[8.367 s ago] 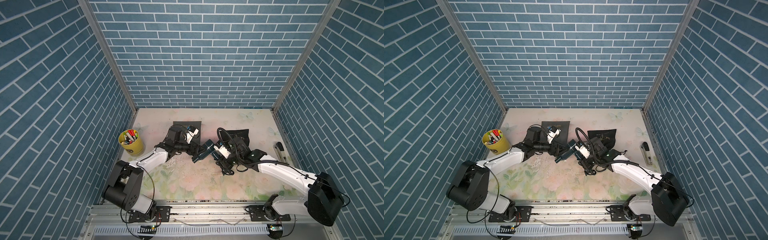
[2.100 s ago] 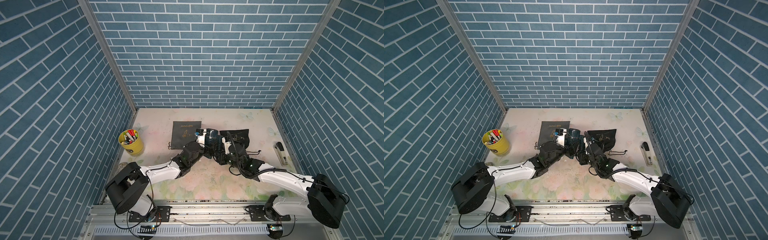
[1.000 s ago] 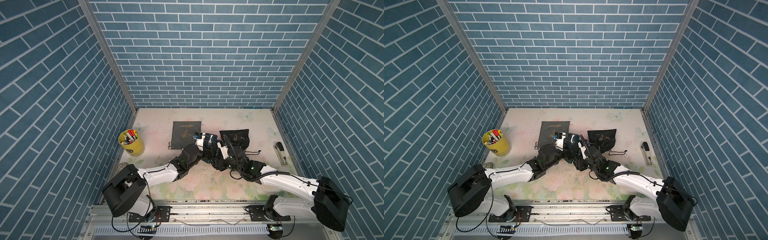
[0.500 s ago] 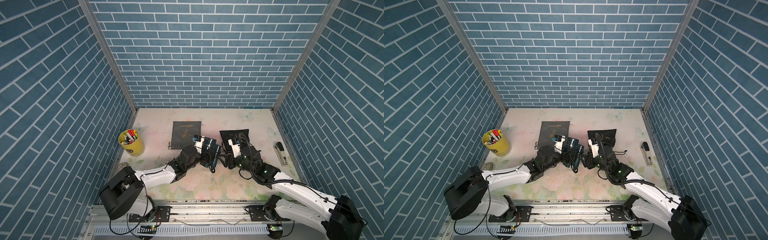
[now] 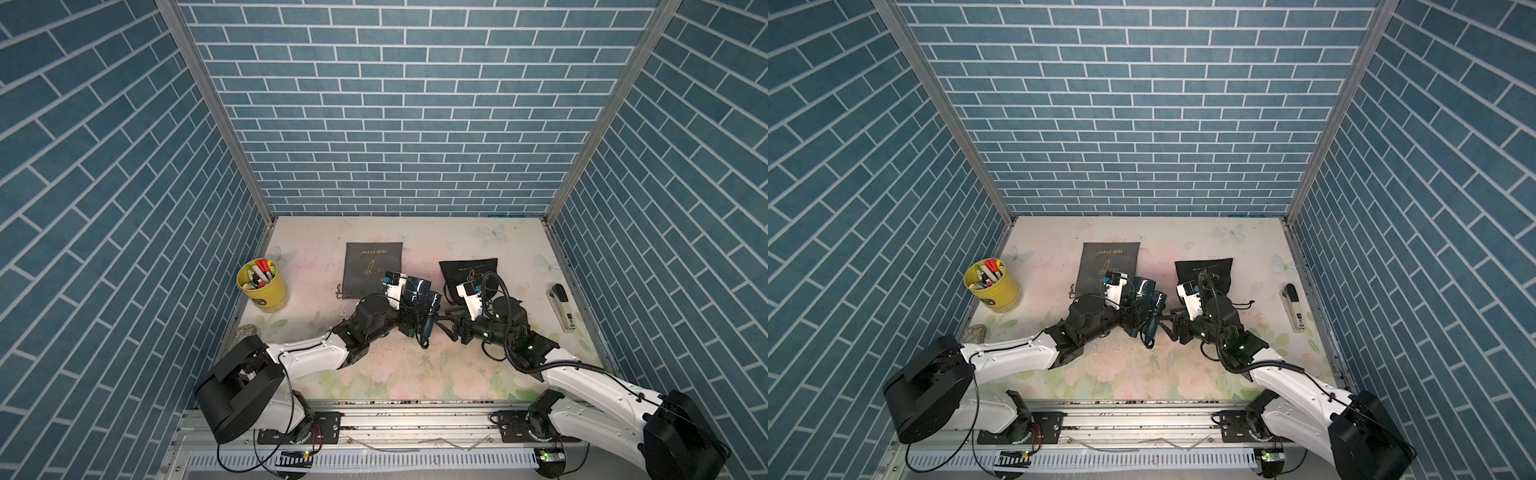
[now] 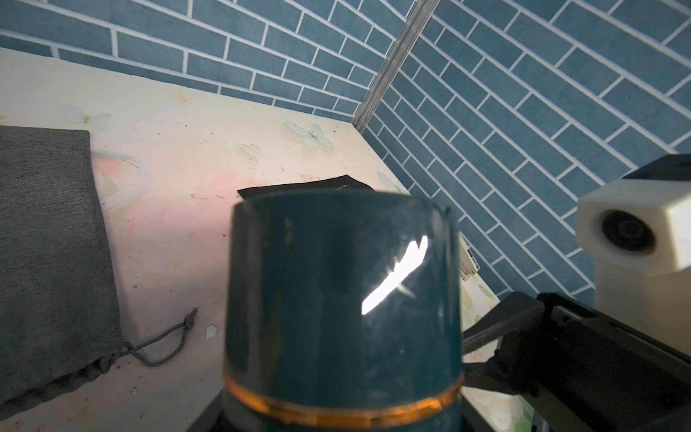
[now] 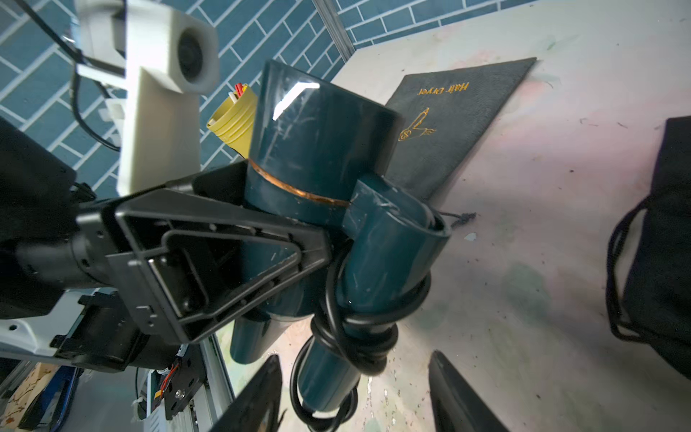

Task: Pack away hair dryers
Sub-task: Adjust the hair dryer.

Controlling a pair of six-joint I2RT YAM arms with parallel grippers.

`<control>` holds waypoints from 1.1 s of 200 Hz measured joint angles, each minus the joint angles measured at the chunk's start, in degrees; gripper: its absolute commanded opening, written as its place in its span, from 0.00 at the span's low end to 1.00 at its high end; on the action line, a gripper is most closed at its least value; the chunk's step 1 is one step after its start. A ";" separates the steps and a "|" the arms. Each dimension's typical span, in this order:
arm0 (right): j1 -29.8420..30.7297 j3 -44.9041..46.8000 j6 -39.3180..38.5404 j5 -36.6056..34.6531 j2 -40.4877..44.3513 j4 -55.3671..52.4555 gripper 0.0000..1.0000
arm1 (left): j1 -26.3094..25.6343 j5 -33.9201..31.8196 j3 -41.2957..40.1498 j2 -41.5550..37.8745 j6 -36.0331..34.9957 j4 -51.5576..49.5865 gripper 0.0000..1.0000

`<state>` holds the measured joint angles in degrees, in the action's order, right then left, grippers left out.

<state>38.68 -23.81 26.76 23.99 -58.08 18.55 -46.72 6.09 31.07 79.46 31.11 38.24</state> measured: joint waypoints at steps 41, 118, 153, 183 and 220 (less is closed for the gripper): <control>-0.13 0.02 0.37 2.75 -3.63 5.55 0.59 | 1.07 2.10 -1.25 0.04 2.58 5.09 0.08; -0.59 0.09 0.50 4.98 -7.63 11.47 0.51 | 2.97 5.64 -2.84 4.55 8.59 16.63 0.08; -1.01 0.09 0.92 4.98 -8.66 12.66 0.49 | 3.48 6.75 -3.48 7.69 11.15 22.34 0.08; -0.98 0.09 1.57 6.01 -10.25 14.80 0.49 | 3.52 7.41 -3.69 8.70 12.26 25.11 0.08; -1.01 0.02 2.51 6.47 -11.10 16.68 0.48 | 3.56 8.04 -3.69 9.31 12.83 27.17 0.08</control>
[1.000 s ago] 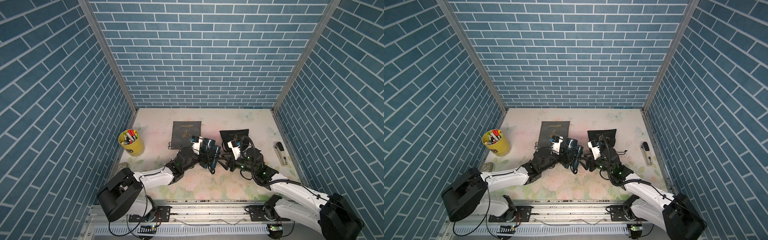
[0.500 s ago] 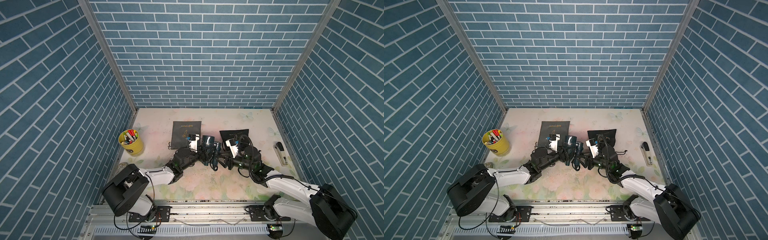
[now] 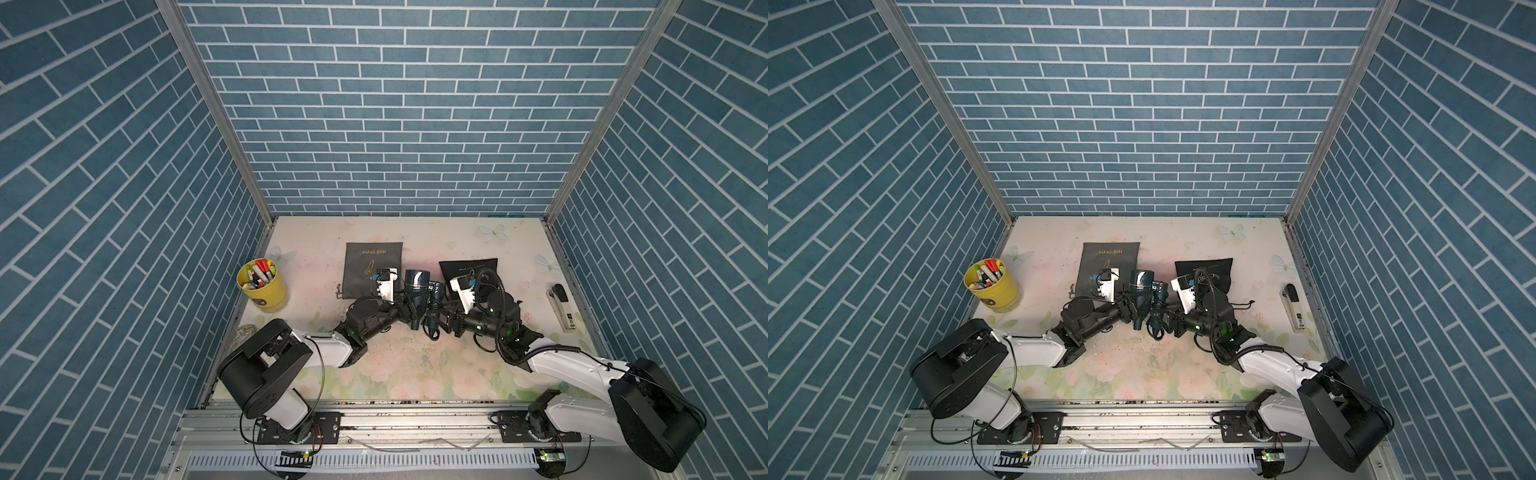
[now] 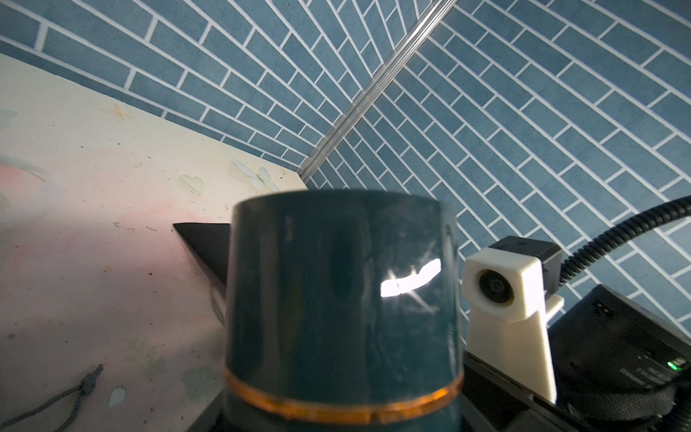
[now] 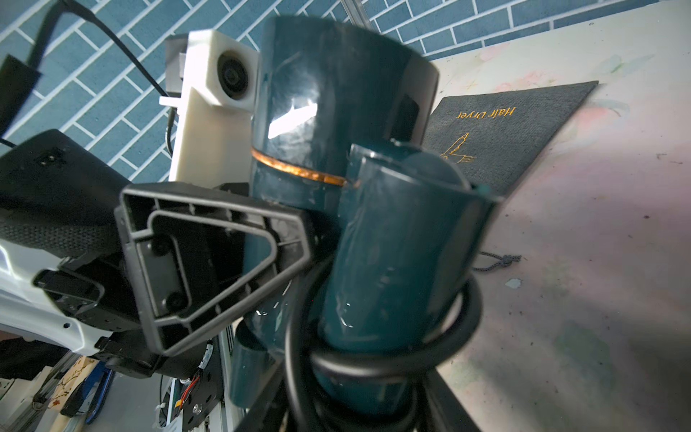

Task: Pack away hair dryers
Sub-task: Adjust the hair dryer.

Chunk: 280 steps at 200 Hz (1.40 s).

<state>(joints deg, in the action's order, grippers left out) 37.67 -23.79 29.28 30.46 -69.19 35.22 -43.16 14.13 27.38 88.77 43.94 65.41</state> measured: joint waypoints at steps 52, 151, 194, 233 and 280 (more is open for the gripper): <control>-0.37 -0.04 1.38 0.04 -0.42 0.76 0.40 | 0.31 0.55 -0.02 2.67 0.90 4.35 0.08; -0.96 -0.37 2.49 2.19 -0.79 1.68 0.27 | 0.81 1.84 0.02 2.97 1.09 5.62 0.10; -1.16 -0.59 3.32 2.86 -0.66 1.64 0.17 | 0.96 2.29 0.02 2.97 1.05 5.99 0.17; -1.16 -0.59 3.48 2.80 0.61 0.76 0.10 | 0.96 2.91 0.31 2.93 0.87 6.29 0.33; -1.20 -0.59 3.52 3.21 1.07 0.00 0.03 | 0.96 3.28 0.50 1.42 -0.31 3.67 0.60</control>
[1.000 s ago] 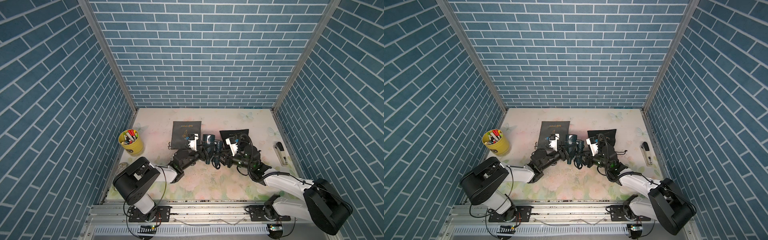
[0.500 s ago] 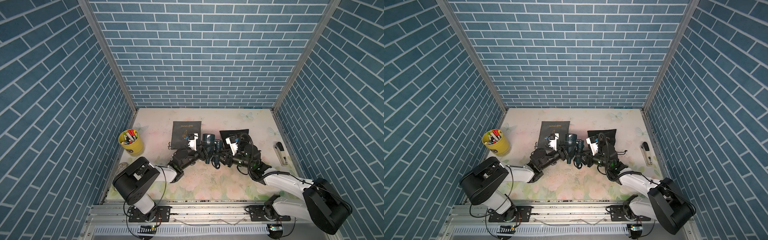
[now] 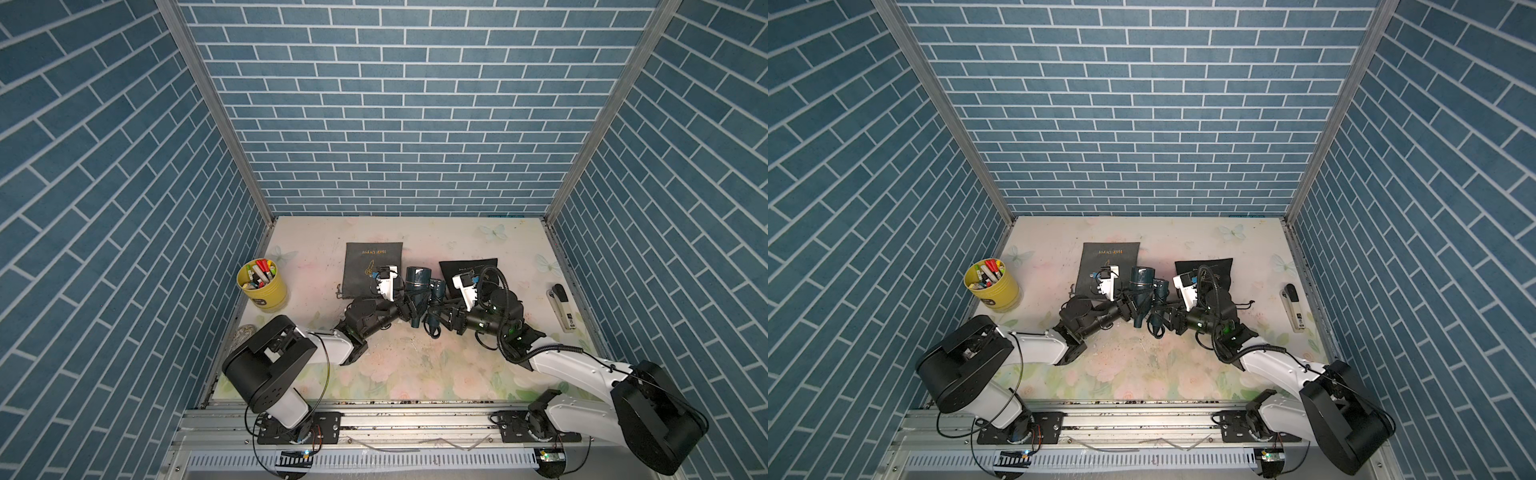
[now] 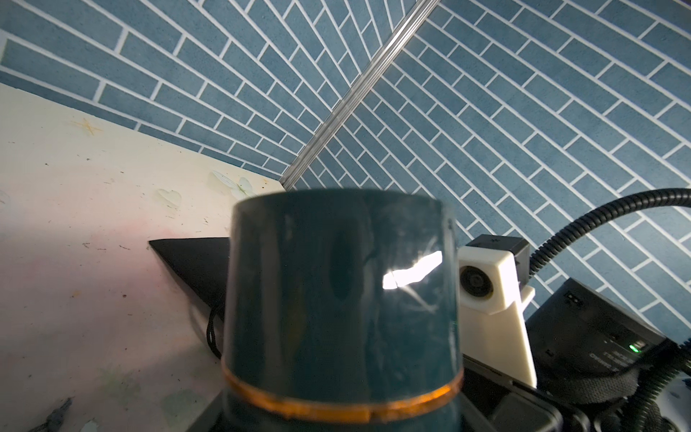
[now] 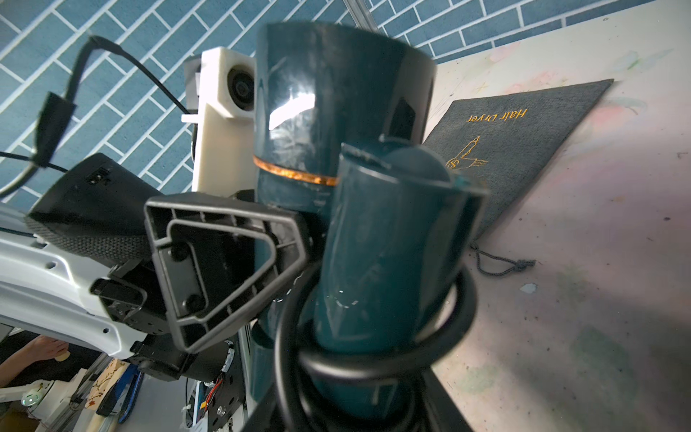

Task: Pack away hair dryers
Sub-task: Adjust the hair dryer.

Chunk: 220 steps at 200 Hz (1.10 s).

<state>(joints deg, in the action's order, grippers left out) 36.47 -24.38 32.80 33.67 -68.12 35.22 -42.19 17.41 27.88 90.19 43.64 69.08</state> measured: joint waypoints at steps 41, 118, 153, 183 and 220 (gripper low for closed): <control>0.04 0.00 1.14 0.63 0.33 0.00 0.00 | -0.13 -0.17 0.39 -2.78 -2.36 -4.90 0.76; -1.05 2.45 7.80 1.64 0.48 5.05 0.00 | -0.44 -1.31 1.49 -4.09 -5.18 -10.67 0.98; -2.10 2.80 8.70 2.03 0.44 6.34 0.00 | -0.13 -2.80 1.40 -6.71 -6.34 -14.47 0.99; -3.04 3.32 8.90 2.10 0.52 5.88 0.00 | 0.50 -6.64 1.11 -14.21 -9.40 -20.98 1.00; -3.54 3.48 8.72 1.31 1.25 1.51 0.00 | 0.92 -15.34 1.88 -24.94 -15.23 -35.43 1.00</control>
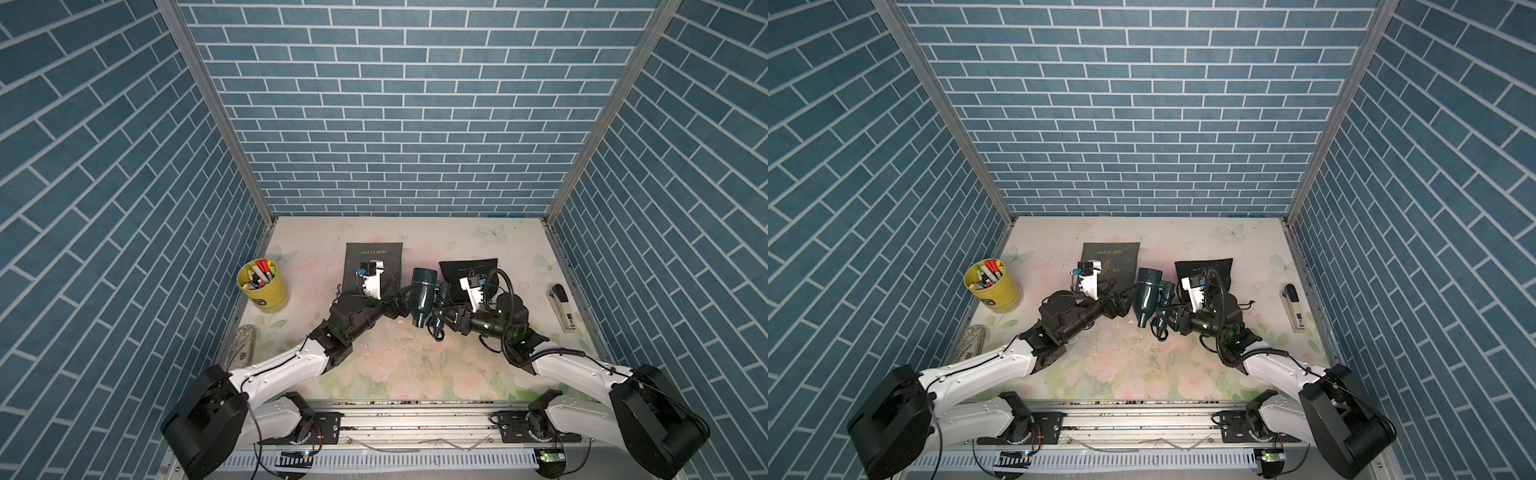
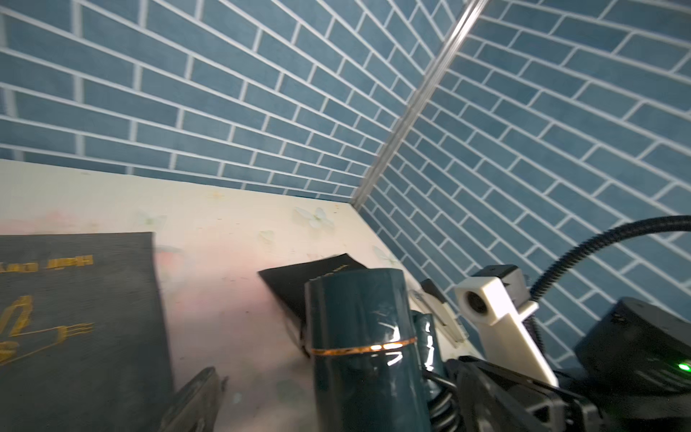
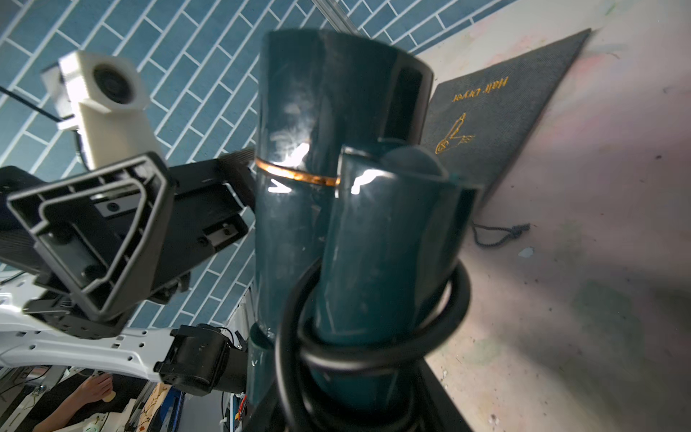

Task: Pack away hair dryers
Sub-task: Adjust the hair dryer, then adjust the drawstring bag at the center of the board.

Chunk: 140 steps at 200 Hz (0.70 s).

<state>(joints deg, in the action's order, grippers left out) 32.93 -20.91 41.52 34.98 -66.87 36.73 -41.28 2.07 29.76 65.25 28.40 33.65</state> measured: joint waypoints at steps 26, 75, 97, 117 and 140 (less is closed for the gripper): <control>-0.39 0.00 -0.15 -1.18 0.46 -3.41 0.00 | 2.91 -4.74 2.27 -3.65 -3.37 -12.74 0.87; -0.63 -0.02 -0.42 -2.64 0.26 -8.76 0.00 | 9.11 -10.93 12.37 3.13 -8.26 -35.98 0.73; -0.63 -0.02 -0.42 -2.75 0.13 -9.73 0.00 | 10.95 -12.33 15.39 9.14 -9.88 -41.20 0.68; -0.63 -0.04 -0.44 -2.93 0.22 -10.67 0.00 | 13.53 -12.00 16.41 13.29 -10.75 -44.02 0.67; -0.63 -0.04 -0.44 -3.34 0.59 -12.07 0.00 | 16.96 -10.86 18.84 17.55 -11.96 -47.15 0.62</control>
<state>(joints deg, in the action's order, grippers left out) 32.29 -20.95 41.08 31.64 -66.28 24.67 -24.32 -8.80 48.60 82.81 16.45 -13.50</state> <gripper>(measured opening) 0.435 0.643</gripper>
